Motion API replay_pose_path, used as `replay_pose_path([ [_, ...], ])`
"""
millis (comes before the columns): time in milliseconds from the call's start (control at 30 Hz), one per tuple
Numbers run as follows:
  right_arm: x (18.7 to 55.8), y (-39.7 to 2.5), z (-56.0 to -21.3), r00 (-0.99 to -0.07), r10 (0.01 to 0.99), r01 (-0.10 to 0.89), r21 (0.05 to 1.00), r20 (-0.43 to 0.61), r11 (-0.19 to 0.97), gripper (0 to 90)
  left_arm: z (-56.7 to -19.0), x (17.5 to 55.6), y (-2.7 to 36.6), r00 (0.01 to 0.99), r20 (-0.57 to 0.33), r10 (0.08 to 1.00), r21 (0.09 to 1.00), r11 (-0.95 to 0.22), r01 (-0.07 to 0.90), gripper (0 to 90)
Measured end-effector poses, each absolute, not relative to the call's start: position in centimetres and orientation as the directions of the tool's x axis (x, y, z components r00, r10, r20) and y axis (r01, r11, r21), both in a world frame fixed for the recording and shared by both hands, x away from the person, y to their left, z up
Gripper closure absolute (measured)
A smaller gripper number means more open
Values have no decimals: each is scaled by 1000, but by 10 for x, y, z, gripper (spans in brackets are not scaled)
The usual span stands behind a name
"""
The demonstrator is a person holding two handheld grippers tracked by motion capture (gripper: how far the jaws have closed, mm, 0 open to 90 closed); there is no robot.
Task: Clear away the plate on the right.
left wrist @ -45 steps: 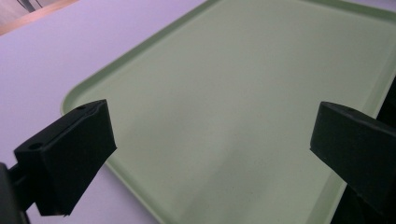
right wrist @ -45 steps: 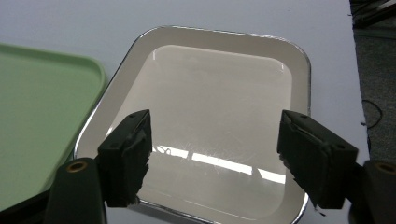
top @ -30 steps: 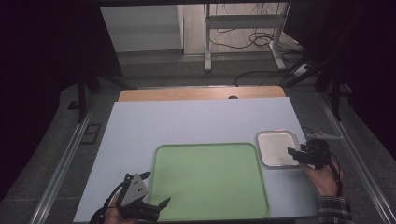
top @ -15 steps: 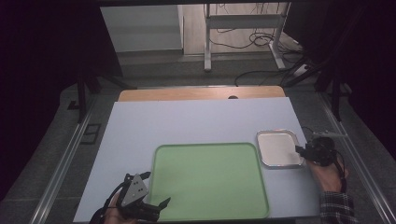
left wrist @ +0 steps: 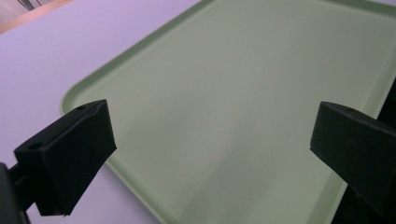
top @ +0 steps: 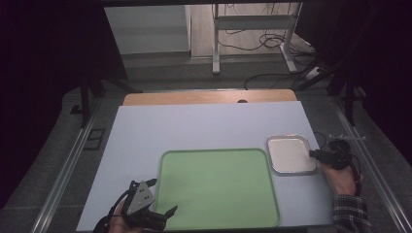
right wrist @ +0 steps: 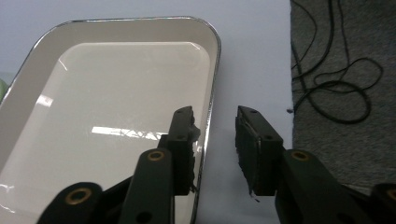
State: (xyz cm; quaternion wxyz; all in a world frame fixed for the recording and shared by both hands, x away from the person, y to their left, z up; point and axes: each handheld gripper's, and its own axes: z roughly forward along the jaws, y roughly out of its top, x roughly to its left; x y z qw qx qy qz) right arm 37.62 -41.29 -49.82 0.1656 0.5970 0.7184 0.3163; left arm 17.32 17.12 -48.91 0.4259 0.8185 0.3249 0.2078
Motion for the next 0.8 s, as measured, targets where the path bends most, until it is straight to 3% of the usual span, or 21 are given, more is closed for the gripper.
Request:
replay_pose_path([
  [200, 382, -412, -502, -220, 957, 777, 627, 189, 55, 753, -489, 173, 171, 704, 65, 707, 831, -429, 355, 0],
  [333, 388, -412, -504, -209, 954, 787, 616, 215, 34, 853, -489, 173, 171, 704, 66, 707, 830, -431, 355, 0],
  [567, 389, -417, -500, -157, 933, 799, 598, 324, -73, 892, -489, 173, 171, 704, 66, 707, 830, -430, 354, 0],
  [800, 384, -419, -494, -144, 920, 786, 607, 364, -117, 892, -489, 173, 171, 703, 66, 708, 831, -429, 353, 0],
])
